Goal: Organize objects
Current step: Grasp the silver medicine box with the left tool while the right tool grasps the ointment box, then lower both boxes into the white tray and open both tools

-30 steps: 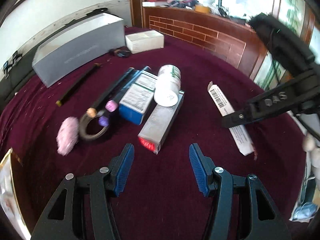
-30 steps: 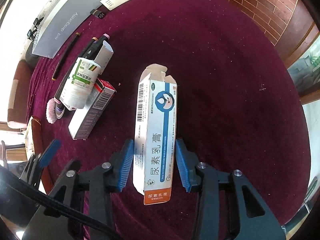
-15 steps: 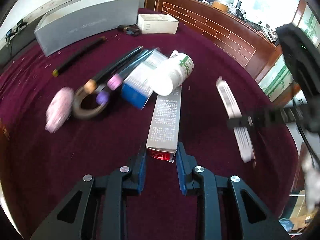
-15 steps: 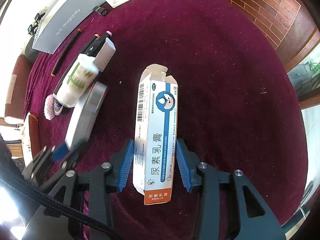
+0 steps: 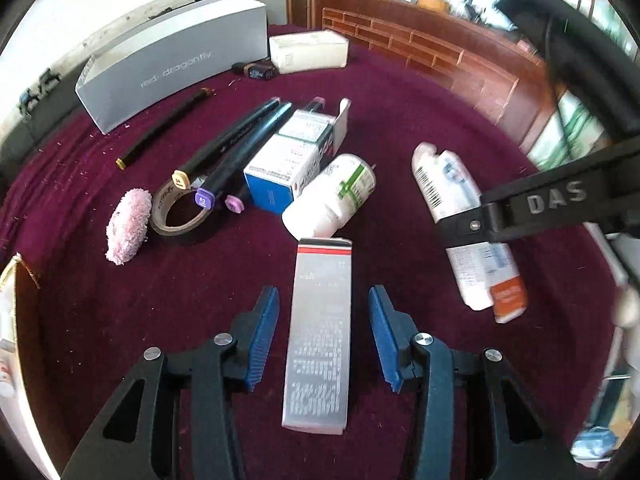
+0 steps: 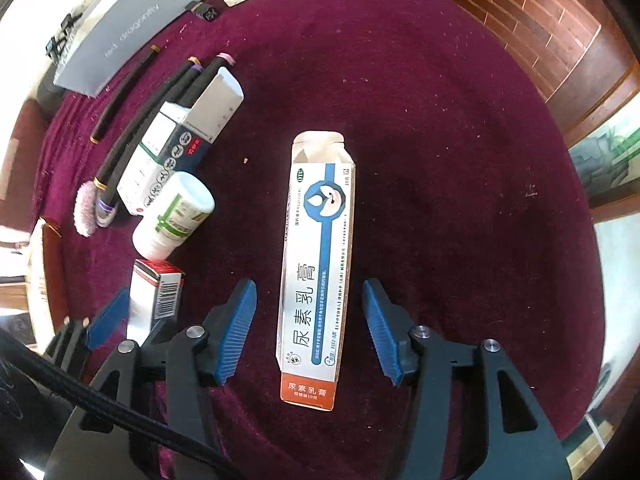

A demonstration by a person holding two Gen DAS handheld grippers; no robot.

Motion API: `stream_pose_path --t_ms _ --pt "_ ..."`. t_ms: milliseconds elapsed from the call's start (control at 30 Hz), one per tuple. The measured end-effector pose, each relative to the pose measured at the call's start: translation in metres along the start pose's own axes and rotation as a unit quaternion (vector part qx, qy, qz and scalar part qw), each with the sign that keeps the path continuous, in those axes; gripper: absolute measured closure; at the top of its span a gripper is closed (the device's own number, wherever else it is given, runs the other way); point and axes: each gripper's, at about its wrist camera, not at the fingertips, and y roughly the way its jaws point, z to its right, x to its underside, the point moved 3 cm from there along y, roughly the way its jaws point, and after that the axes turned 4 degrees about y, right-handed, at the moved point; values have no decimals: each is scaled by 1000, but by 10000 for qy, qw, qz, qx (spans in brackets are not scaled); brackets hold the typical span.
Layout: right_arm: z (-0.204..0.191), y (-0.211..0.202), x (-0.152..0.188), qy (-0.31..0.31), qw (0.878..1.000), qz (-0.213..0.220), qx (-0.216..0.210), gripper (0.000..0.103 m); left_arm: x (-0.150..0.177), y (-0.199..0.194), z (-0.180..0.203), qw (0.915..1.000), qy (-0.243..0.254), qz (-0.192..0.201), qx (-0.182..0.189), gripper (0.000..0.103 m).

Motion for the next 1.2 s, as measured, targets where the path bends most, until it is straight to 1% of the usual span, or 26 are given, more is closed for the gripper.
stream_pose_path --t_ms 33,67,100,133,167,233,267,300,400,467,567,700,733,767,933,1000,1100,1200 --pt "-3 1 1 -65 9999 41 116 49 4 5 2 9999 -36 -82 -110 63" --pt "-6 1 3 -161 9995 90 259 49 5 3 1 9998 -160 62 -96 63" --pt "-10 1 5 -299 9985 181 432 53 7 3 -1 9996 -278 55 -37 65" --pt "-13 1 7 -417 9973 271 546 58 7 2 -3 9994 -330 -5 -44 78" --pt "-14 1 8 -510 9962 355 614 70 8 -1 -7 9991 -418 -67 22 81" --pt "-8 -1 8 -443 9975 378 393 78 11 -7 -17 9976 -666 -118 176 81" --pt "-2 -2 7 -309 9988 339 195 82 13 -11 -22 9971 -739 -101 169 81" --pt "3 -4 6 -212 9993 311 69 83 17 -18 -31 9960 -881 -67 160 81" --pt "17 -6 7 20 9994 216 -259 84 25 -35 -53 9912 -1289 39 303 81" --pt "24 -9 9 168 9984 137 -517 84 31 -46 -61 9892 -1425 114 317 81" --pt "30 -17 16 385 9949 47 -927 84 43 -63 -77 9838 -1733 229 401 81" --pt "28 -32 24 509 9883 -14 -1439 84 62 -83 -101 9727 -2232 361 528 81" --pt "26 -35 20 496 9870 -22 -1526 84 70 -89 -110 9684 -2404 390 539 81" --pt "23 -40 21 467 9858 -24 -1612 84 76 -93 -116 9659 -2500 405 537 81" --pt "-11 -53 29 205 9804 -64 -1958 84 111 -120 -146 9534 -2962 473 319 81" --pt "-26 -57 35 94 9773 -123 -2115 84 122 -127 -155 9496 -3086 496 227 80" --pt "-58 -57 37 -94 9721 -228 -2333 84 138 -142 -174 9438 -3256 571 53 80" --pt "-95 -54 39 -317 9663 -360 -2528 84 155 -156 -206 9342 -3503 637 -243 80"
